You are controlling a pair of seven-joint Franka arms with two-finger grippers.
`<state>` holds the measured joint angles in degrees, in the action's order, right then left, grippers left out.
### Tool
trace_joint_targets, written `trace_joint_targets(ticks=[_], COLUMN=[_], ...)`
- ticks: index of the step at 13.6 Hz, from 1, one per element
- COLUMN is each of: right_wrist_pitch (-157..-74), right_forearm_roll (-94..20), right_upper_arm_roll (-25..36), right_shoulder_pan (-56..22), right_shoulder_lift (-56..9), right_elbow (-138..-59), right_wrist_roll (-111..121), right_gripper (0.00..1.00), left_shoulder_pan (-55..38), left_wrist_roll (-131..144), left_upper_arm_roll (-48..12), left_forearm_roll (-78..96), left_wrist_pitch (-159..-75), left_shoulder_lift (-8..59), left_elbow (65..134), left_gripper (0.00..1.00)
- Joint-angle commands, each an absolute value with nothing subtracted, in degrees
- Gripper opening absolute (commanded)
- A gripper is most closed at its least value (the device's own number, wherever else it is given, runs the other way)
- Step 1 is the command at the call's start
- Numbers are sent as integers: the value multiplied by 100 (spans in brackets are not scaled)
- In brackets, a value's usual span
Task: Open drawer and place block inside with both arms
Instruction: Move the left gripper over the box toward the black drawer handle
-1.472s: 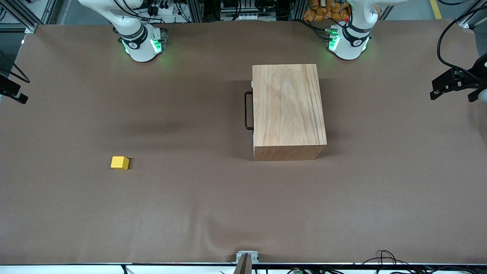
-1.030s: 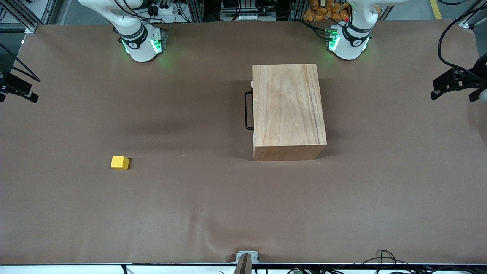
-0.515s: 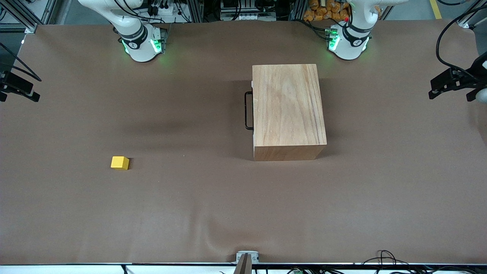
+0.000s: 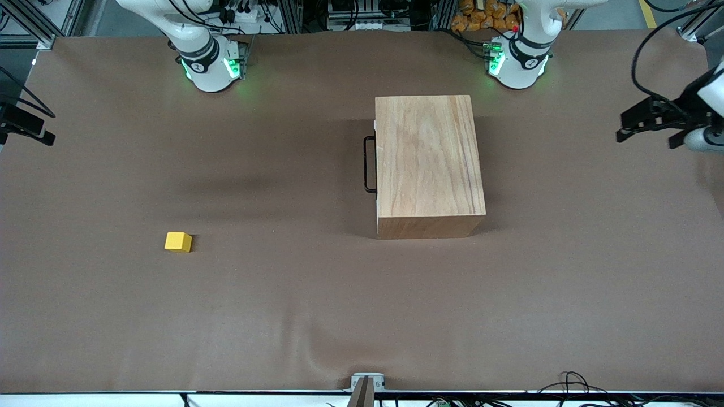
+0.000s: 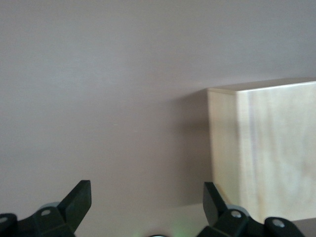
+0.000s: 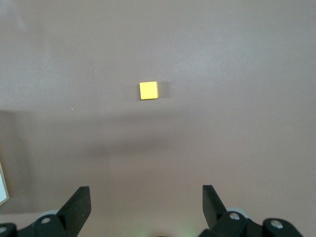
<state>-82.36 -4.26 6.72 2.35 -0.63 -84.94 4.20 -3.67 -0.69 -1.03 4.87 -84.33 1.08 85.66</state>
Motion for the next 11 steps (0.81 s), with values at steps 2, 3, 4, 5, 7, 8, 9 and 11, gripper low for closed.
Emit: trace_joint_targets(ticks=[2,3,4,5,7,8,9,11], right_wrist_pitch=[-8192,-8183,-8191,-8200,-8200,-8200,-8200,-8191], right_forearm_roll=[-536,-536,-536,-536,-536,-536,-536,-536], right_upper_arm_roll=[633,633,615,598,598,598,598,598], right_shoulder_pan=[334,290,273,255,158,158,158,158], right_shoulder_lift=[-44,-44,-44,-35,-35,-35,-35,-35], right_elbow=[-8508,-8508,-8499,-8490,-8490,-8490,-8490,-8490], right_wrist_roll=[475,475,475,475,475,475,475,475], right_gripper=[100,100,100,100,100,100,100,100], left_shoulder_pan=[-781,-895,-1070,-1290,-1703,-1914,-2073,-2433], left_wrist_roll=[913,1018,1272,1605,2185,2502,2740,3022], left_upper_arm_roll=[-483,-492,-492,-492,-492,-483,-492,-492], left_forearm_roll=[536,554,571,571,571,571,571,580], left_wrist_pitch=[-8367,-8367,-8376,-8385,-8385,-8393,-8420,-8612], left_shoulder_lift=[473,588,650,781,1115,1290,1414,1555], left_elbow=[8281,8210,8192,8078,7771,7613,7516,7479], left_gripper=[100,100,100,100,100,100,100,100])
